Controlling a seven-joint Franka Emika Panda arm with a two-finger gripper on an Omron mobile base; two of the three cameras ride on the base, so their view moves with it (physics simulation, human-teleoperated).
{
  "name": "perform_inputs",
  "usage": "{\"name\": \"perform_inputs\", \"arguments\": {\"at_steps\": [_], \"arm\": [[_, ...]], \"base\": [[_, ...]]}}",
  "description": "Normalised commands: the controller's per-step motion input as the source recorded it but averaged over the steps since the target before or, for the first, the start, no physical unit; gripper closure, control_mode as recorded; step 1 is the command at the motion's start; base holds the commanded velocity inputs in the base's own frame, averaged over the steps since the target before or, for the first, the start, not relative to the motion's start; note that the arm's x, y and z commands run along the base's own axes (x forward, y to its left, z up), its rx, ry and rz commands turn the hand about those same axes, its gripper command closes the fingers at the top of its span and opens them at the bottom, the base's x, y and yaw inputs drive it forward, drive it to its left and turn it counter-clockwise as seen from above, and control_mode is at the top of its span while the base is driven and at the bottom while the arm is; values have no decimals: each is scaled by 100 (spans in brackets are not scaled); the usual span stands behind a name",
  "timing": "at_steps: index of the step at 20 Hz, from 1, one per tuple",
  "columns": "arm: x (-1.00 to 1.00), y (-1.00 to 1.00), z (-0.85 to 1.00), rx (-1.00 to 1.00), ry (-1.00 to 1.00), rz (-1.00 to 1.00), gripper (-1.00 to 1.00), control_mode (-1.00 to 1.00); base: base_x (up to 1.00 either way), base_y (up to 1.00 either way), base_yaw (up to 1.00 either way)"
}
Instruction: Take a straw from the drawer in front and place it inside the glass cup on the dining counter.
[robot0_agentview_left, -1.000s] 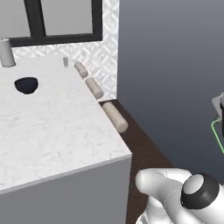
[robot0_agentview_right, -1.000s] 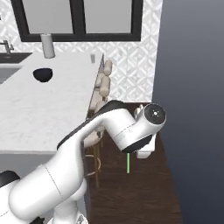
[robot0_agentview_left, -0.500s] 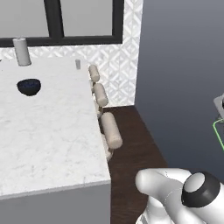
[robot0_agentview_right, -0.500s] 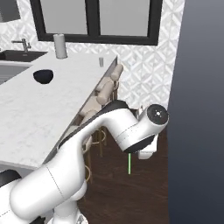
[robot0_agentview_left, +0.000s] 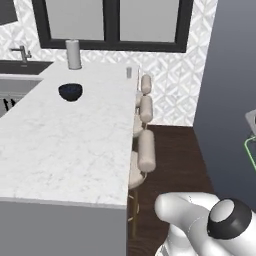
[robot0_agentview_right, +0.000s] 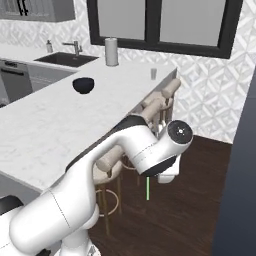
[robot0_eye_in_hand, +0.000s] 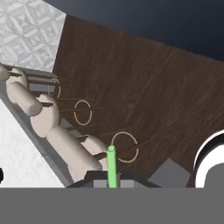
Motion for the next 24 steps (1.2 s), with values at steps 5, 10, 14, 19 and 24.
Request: {"name": "perform_inputs", "arguments": {"at_steps": [5,10,14,19,24], "arm": [[0,0,0,0,0,0,100,100],[0,0,0,0,0,0,100,100],[0,0,0,0,0,0,100,100],[0,0,0,0,0,0,100,100],[0,0,0,0,0,0,100,100]], "base": [[38,-97,27],[31,-100,25],[52,-92,29],[61,-83,33],[64,-78,35]]}}
